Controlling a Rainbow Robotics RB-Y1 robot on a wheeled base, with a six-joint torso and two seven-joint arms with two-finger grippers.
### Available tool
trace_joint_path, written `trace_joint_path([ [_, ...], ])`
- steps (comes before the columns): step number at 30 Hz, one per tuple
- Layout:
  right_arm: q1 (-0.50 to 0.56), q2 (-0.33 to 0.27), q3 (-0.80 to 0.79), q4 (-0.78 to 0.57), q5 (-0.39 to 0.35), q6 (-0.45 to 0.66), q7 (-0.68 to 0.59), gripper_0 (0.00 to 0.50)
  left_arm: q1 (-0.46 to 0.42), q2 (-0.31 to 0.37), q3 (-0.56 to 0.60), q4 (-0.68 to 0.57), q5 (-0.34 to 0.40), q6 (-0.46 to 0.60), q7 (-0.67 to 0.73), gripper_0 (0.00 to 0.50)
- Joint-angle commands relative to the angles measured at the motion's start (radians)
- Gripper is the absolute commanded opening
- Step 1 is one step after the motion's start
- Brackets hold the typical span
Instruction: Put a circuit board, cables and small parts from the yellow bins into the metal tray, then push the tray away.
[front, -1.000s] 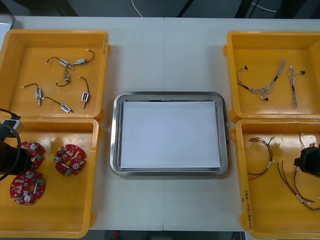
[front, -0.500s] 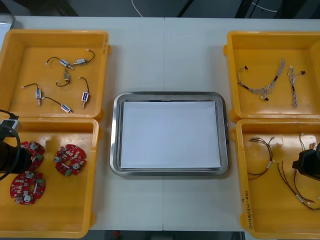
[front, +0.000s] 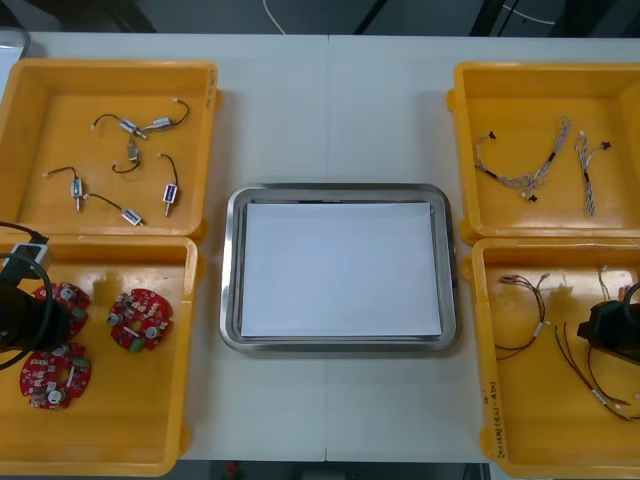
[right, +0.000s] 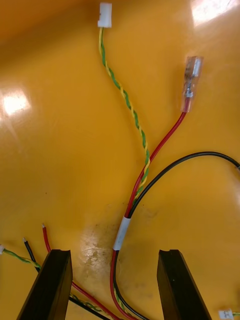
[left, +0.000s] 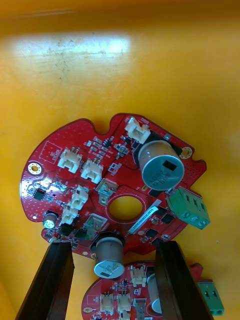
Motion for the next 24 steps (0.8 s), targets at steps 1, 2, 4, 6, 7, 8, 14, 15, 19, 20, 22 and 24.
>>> trace_joint_path([
  [1,0.011,0.010,0.016,0.012,0.011,-0.021,-0.039,0.490,0.039,-0.010,-0.013,-0.003,-0.004,-0.009,0.097,0.477],
  [2,0.011,0.010,0.016,0.015,0.011,-0.023,-0.040,0.491,0.039,-0.012,-0.013,-0.003,-0.004,-0.008,0.099,0.475],
  [4,0.011,0.010,0.016,0.025,0.011,-0.023,-0.040,0.491,0.042,-0.010,-0.014,-0.003,-0.006,-0.009,0.097,0.475],
  [6,0.011,0.010,0.019,0.029,0.010,-0.023,-0.044,0.489,0.042,-0.010,-0.016,-0.003,-0.004,-0.009,0.097,0.475],
  [7,0.011,0.010,0.019,0.029,0.011,-0.023,-0.045,0.492,0.045,-0.010,-0.016,-0.003,-0.006,-0.008,0.097,0.475],
  [8,0.011,0.010,0.021,0.031,0.011,-0.023,-0.048,0.489,0.047,-0.012,-0.016,-0.003,-0.004,-0.008,0.097,0.475],
  [14,0.009,0.010,0.033,0.052,0.011,-0.044,-0.063,0.489,0.047,-0.010,-0.017,-0.003,-0.004,-0.018,0.100,0.475],
  [15,0.009,0.010,0.035,0.057,0.011,-0.050,-0.067,0.491,0.047,-0.010,-0.016,-0.003,-0.004,-0.023,0.100,0.477],
  [19,0.011,0.010,0.041,0.061,0.011,-0.055,-0.080,0.491,0.045,-0.010,-0.017,-0.003,-0.009,-0.034,0.102,0.474],
  [20,0.011,0.010,0.044,0.061,0.013,-0.055,-0.083,0.491,0.045,-0.010,-0.017,-0.003,-0.009,-0.034,0.102,0.475],
  [22,0.011,0.010,0.052,0.069,0.013,-0.064,-0.094,0.491,0.045,-0.010,-0.019,-0.003,-0.009,-0.034,0.102,0.474],
  [24,0.011,0.012,0.059,0.078,0.013,-0.076,-0.099,0.491,0.045,-0.010,-0.025,-0.003,-0.010,-0.035,0.103,0.475],
])
